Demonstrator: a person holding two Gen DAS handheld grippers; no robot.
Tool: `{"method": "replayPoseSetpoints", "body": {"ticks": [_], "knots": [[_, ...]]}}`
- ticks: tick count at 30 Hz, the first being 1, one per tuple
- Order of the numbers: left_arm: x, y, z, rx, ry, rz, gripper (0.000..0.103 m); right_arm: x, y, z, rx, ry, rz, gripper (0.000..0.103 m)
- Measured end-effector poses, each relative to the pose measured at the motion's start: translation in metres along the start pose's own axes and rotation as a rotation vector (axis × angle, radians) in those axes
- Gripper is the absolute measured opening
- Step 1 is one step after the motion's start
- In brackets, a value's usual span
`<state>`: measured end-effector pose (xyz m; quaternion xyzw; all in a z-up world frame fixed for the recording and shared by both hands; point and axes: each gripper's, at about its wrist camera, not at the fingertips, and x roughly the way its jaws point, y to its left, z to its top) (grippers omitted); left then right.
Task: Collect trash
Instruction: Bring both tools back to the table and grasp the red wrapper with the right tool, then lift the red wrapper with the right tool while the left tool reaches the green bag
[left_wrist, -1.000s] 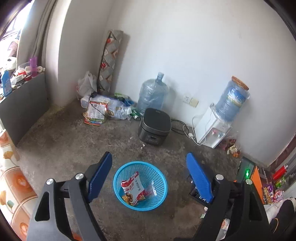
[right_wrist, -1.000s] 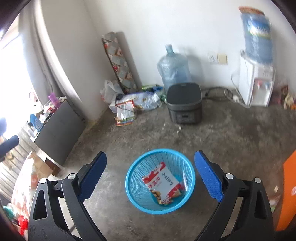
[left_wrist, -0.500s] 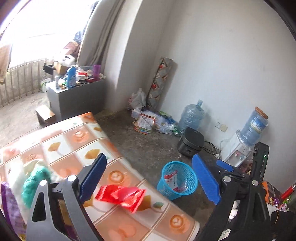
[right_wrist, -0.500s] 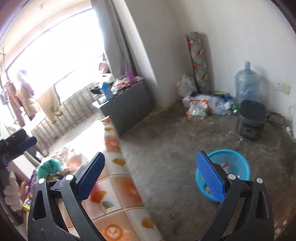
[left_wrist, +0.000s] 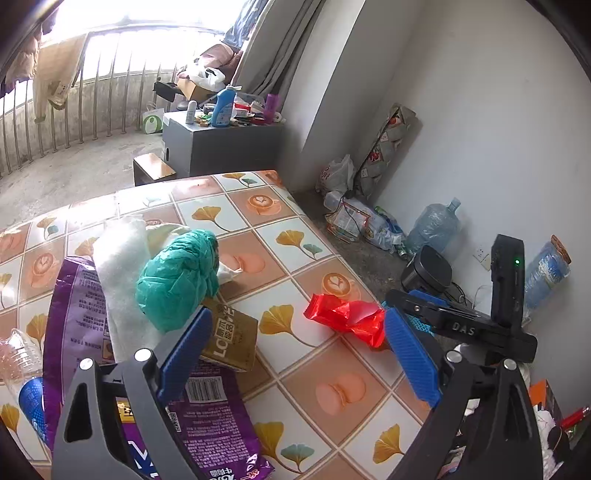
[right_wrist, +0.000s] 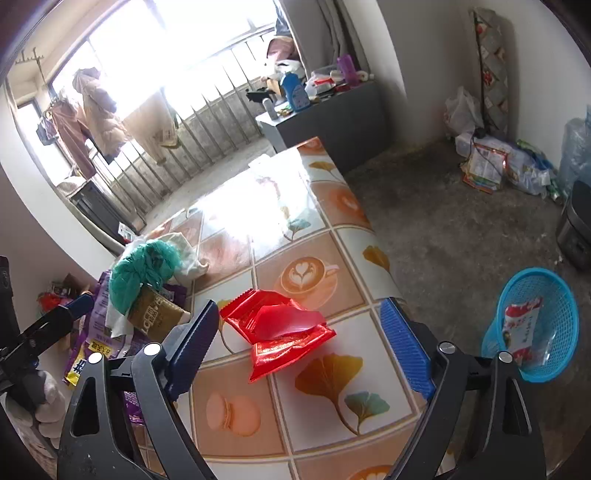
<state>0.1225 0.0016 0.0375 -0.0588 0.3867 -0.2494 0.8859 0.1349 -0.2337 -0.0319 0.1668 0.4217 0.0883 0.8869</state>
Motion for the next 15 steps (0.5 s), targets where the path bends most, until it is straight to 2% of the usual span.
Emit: {"method": "replayPoseSetpoints", "body": {"ticks": [4,7,9,14,15], "knots": [[0.003,0.007,-0.002,0.016,0.026,0.007,0.092,0.024,0.001,0.001,-0.022,0.073,-0.024,0.074],[0.006,0.008,-0.007,0.044,0.04,0.012,0.092,0.038,0.005,-0.003,-0.05,0.127,-0.053,0.065],[0.007,0.007,-0.01,0.064,0.047,0.014,0.092,0.039,0.011,-0.006,-0.094,0.122,-0.081,0.064],[0.012,0.008,-0.015,0.073,0.057,0.013,0.092,0.039,0.03,-0.015,-0.163,0.147,-0.087,0.038],[0.013,0.009,-0.016,0.073,0.057,0.007,0.092,0.039,0.033,-0.017,-0.174,0.145,-0.092,0.037]]}}
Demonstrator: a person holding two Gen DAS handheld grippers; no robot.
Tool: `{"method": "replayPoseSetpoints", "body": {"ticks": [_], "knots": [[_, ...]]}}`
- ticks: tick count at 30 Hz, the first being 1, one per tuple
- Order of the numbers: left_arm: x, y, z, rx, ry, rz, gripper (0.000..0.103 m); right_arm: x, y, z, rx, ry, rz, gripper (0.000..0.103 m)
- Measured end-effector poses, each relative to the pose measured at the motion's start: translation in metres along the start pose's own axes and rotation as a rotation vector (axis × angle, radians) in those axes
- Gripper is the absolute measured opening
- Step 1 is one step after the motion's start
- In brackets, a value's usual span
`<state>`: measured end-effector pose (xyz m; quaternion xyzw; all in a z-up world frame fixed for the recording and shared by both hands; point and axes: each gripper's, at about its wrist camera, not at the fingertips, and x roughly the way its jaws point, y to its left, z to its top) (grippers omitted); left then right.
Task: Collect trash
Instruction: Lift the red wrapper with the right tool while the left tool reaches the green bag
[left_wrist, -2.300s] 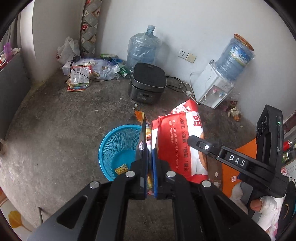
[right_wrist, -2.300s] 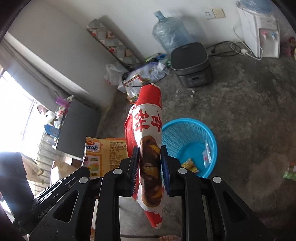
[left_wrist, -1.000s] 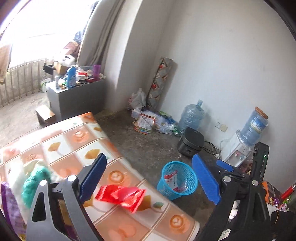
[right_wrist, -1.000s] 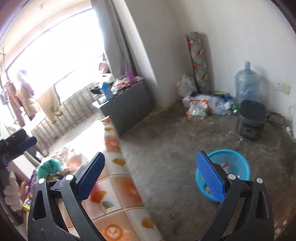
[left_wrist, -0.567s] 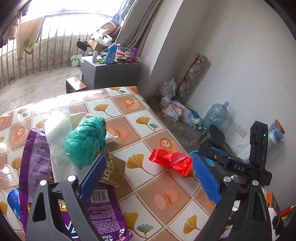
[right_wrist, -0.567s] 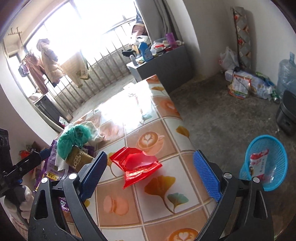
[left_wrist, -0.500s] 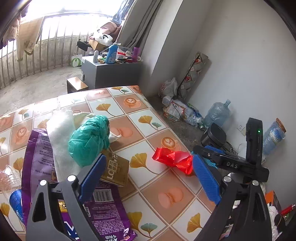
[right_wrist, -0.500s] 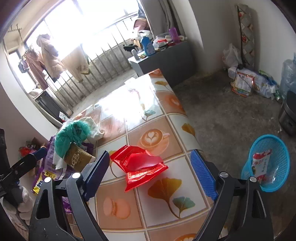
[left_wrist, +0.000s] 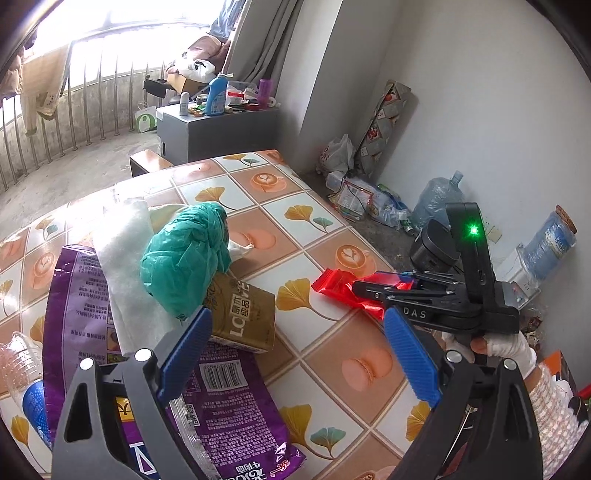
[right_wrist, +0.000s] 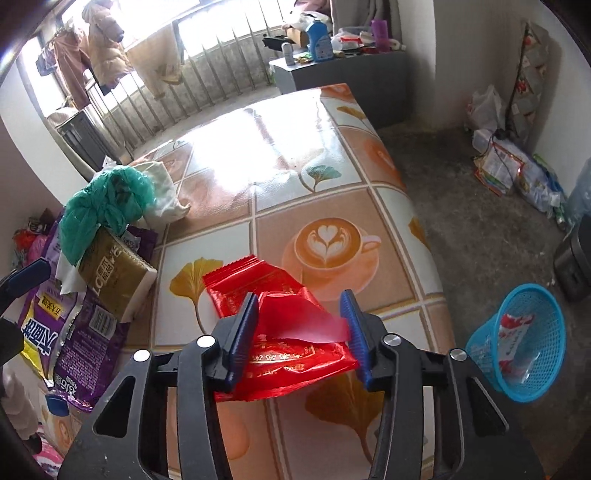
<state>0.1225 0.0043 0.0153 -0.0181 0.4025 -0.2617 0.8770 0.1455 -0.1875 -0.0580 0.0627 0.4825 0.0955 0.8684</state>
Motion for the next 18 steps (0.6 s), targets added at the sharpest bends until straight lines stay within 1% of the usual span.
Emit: {"method": "replayPoseSetpoints", "body": {"ticks": [2,5,7,9,10,11,13,15,18], "knots": [[0.002,0.001,0.0,0.016,-0.007,-0.01,0.09,-0.001,0.005,-0.003,-0.014,-0.003,-0.007,0.03],[0.002,-0.002,0.001,0.059,-0.038,0.005,0.088,-0.005,0.009,-0.009,0.006,-0.003,0.015,0.026],[0.001,-0.008,-0.002,0.123,-0.071,0.028,0.088,-0.009,0.009,-0.015,0.031,-0.008,0.025,0.025],[0.002,-0.015,-0.009,0.191,-0.07,0.075,0.088,-0.011,0.008,-0.02,0.054,-0.01,0.039,0.021],[0.001,-0.017,-0.014,0.211,-0.066,0.094,0.088,-0.012,0.008,-0.023,0.067,-0.007,0.047,0.016],[-0.002,-0.018,-0.018,0.219,-0.06,0.105,0.088,-0.013,0.006,-0.024,0.08,-0.006,0.059,0.016],[-0.015,-0.016,-0.026,0.191,-0.068,0.095,0.088,-0.014,0.005,-0.027,0.095,-0.006,0.074,0.015],[-0.033,-0.008,-0.037,0.131,-0.095,0.085,0.088,-0.016,0.006,-0.029,0.097,-0.004,0.08,0.015],[-0.053,0.005,-0.054,0.045,-0.101,0.081,0.088,-0.017,0.011,-0.031,0.083,0.01,0.087,0.014]]}}
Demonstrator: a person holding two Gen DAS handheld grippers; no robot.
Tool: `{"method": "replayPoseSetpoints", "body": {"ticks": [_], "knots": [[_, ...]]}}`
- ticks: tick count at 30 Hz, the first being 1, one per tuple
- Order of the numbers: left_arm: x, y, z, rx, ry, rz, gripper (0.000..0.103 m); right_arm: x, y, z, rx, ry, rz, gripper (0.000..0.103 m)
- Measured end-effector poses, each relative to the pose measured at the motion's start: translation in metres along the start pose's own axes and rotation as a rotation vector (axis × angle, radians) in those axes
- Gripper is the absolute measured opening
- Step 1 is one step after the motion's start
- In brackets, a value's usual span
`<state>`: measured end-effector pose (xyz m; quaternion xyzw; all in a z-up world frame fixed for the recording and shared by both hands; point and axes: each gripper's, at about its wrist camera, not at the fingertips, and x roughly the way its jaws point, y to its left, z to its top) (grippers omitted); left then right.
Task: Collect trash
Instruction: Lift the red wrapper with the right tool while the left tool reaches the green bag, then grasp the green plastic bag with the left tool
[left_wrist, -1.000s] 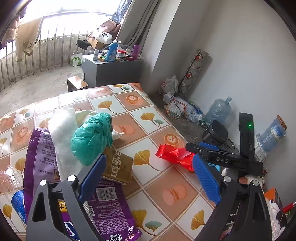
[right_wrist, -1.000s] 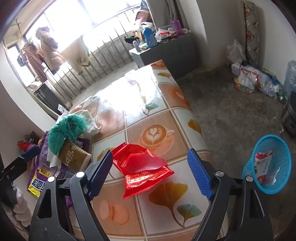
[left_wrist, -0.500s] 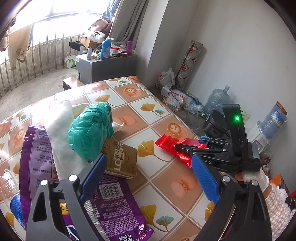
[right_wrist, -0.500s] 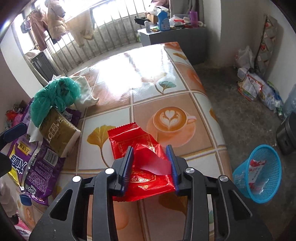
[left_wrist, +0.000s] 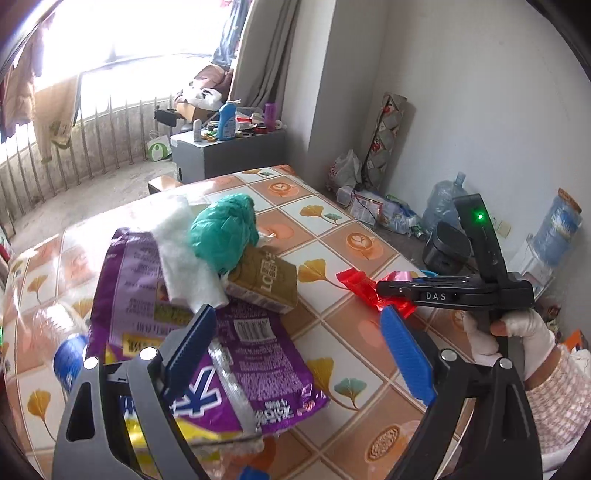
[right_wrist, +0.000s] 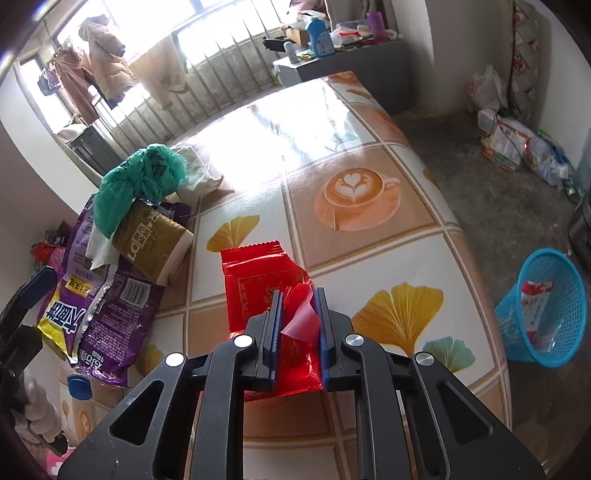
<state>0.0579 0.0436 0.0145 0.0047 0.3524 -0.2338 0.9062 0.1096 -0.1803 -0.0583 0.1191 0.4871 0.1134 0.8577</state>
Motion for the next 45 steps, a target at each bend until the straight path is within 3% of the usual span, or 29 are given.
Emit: {"method": "replayPoseSetpoints", "body": {"ticks": [7,15,19,25,31,35,43,45], "knots": [[-0.033,0.014,-0.014,-0.024,-0.026,0.001,0.083,-0.002,0.011,-0.014,0.017,0.031,0.031,0.012],[-0.039,0.033,-0.028,-0.087,-0.015,-0.02,0.069,0.002,0.022,-0.017,0.047,0.042,0.048,0.01],[-0.034,0.037,-0.02,-0.124,-0.026,-0.031,0.064,0.003,0.022,-0.014,0.06,0.039,0.03,0.009],[-0.014,0.04,0.02,-0.155,-0.027,0.015,0.059,0.002,0.014,-0.008,0.086,0.023,-0.002,0.007],[0.016,0.034,0.054,-0.106,-0.018,0.092,0.059,-0.001,0.001,0.002,0.132,-0.005,0.013,0.005],[0.05,0.03,0.066,-0.047,0.029,0.173,0.059,-0.002,-0.009,0.012,0.165,-0.026,0.034,0.004],[0.097,0.032,0.072,0.039,0.115,0.26,0.059,0.001,-0.022,0.021,0.209,-0.049,0.095,0.003],[0.1,0.031,0.07,0.049,0.124,0.277,0.052,0.003,-0.024,0.02,0.219,-0.048,0.11,0.003]]}}
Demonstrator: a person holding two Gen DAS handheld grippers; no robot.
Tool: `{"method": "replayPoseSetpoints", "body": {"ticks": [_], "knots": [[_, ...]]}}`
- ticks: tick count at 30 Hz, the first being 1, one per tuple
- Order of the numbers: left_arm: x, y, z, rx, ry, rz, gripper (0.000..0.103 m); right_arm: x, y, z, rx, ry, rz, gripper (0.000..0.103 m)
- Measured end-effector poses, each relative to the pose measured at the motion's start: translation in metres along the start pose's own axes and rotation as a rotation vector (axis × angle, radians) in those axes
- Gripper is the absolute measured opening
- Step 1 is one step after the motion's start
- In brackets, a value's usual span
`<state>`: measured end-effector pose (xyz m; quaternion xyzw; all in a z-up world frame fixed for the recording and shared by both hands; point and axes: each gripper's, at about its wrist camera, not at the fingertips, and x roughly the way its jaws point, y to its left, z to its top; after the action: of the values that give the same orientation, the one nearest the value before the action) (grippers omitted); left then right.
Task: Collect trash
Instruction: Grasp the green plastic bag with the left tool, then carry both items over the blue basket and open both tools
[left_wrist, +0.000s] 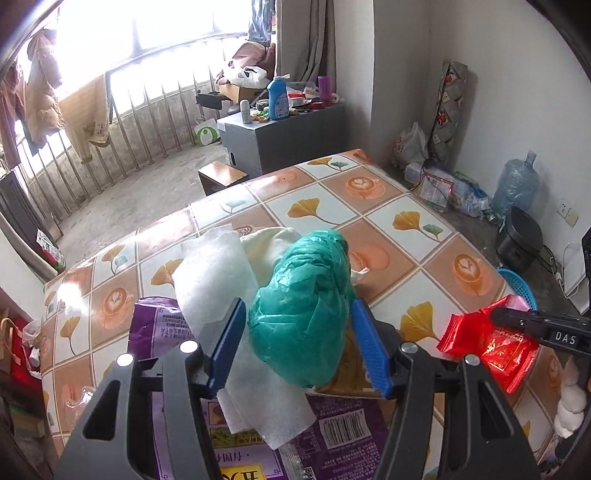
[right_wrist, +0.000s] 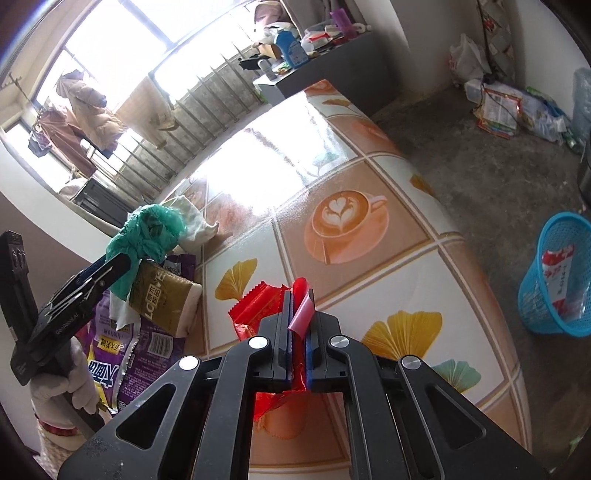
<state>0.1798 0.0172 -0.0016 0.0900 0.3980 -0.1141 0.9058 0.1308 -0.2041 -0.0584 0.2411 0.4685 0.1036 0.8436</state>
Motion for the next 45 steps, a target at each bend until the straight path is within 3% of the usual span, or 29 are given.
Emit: {"method": "replayPoseSetpoints", "body": {"ticks": [4,15,22,29,37,45], "knots": [[-0.002,0.002,-0.002,-0.011,0.0,0.002,0.042,0.0,-0.004,-0.001,0.015,-0.001,0.025,0.003],[-0.053,0.006,-0.001,-0.063,-0.094,-0.013,0.038,-0.028,-0.002,0.0,0.014,-0.059,0.072,0.003],[-0.071,-0.029,0.006,-0.06,-0.102,-0.15,0.038,-0.061,-0.018,-0.001,0.056,-0.135,0.067,0.003],[-0.053,-0.111,0.029,0.025,-0.054,-0.333,0.038,-0.109,-0.067,-0.002,0.154,-0.253,-0.009,0.003],[-0.006,-0.253,0.071,0.165,0.087,-0.568,0.038,-0.157,-0.164,-0.011,0.358,-0.385,-0.201,0.003],[0.068,-0.404,0.083,0.303,0.264,-0.671,0.041,-0.158,-0.268,-0.011,0.588,-0.436,-0.351,0.005]]}}
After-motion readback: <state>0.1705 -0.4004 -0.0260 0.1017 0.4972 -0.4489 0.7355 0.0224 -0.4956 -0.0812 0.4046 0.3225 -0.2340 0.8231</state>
